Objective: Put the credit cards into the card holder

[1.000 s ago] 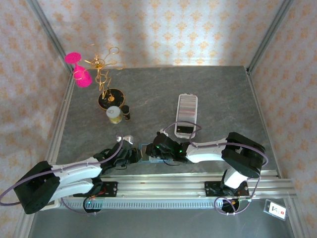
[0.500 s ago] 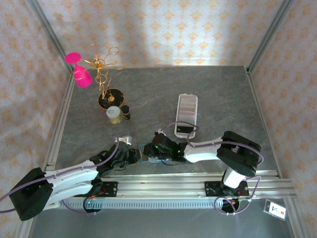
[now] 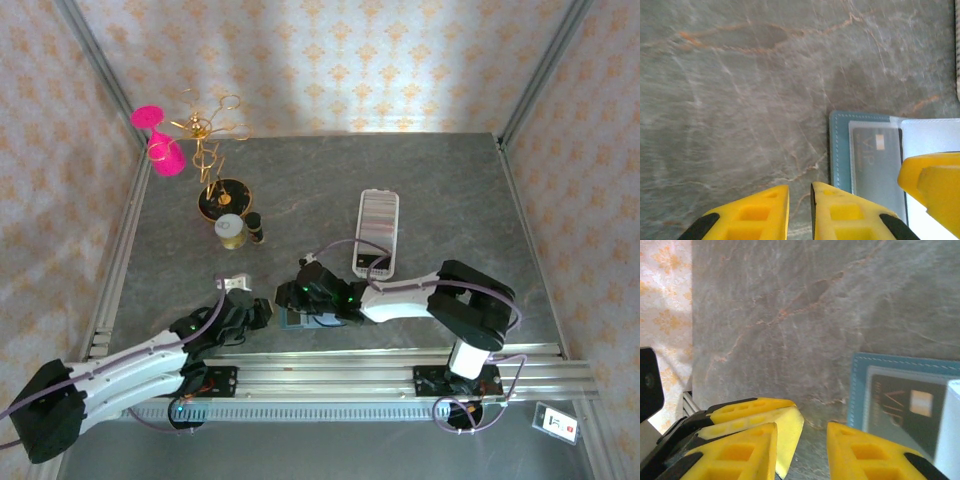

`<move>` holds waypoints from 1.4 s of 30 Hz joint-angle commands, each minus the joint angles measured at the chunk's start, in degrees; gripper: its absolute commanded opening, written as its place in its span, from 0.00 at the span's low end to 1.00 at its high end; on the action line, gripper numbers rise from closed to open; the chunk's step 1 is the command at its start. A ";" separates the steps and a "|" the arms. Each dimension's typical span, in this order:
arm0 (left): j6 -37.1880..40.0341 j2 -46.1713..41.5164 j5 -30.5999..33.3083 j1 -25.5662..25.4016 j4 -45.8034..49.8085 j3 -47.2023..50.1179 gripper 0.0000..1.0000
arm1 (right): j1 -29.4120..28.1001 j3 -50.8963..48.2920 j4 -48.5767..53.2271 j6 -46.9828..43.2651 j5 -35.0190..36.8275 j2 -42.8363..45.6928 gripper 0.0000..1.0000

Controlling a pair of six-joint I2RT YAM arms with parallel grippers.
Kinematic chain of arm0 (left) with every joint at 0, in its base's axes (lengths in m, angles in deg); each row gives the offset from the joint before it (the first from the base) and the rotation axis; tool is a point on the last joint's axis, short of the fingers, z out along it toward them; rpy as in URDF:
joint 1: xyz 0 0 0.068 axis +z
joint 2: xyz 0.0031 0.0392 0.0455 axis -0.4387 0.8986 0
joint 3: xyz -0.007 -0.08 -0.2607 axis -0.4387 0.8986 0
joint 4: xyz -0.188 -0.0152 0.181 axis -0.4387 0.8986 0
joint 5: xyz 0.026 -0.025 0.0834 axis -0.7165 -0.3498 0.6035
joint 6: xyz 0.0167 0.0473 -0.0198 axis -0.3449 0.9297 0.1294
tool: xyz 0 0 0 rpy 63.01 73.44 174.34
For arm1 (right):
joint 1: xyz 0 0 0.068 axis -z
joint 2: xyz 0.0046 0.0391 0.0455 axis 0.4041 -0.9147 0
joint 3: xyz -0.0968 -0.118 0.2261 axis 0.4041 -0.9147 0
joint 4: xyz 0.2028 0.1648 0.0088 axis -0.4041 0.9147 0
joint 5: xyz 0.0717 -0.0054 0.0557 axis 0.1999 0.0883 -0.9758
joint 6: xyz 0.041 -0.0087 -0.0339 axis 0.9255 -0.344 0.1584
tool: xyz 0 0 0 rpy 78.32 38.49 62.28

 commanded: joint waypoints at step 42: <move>3.36 2.54 -7.23 -0.32 -13.29 -1.52 0.37 | 31.40 -3.64 39.20 -124.01 4.47 35.65 0.59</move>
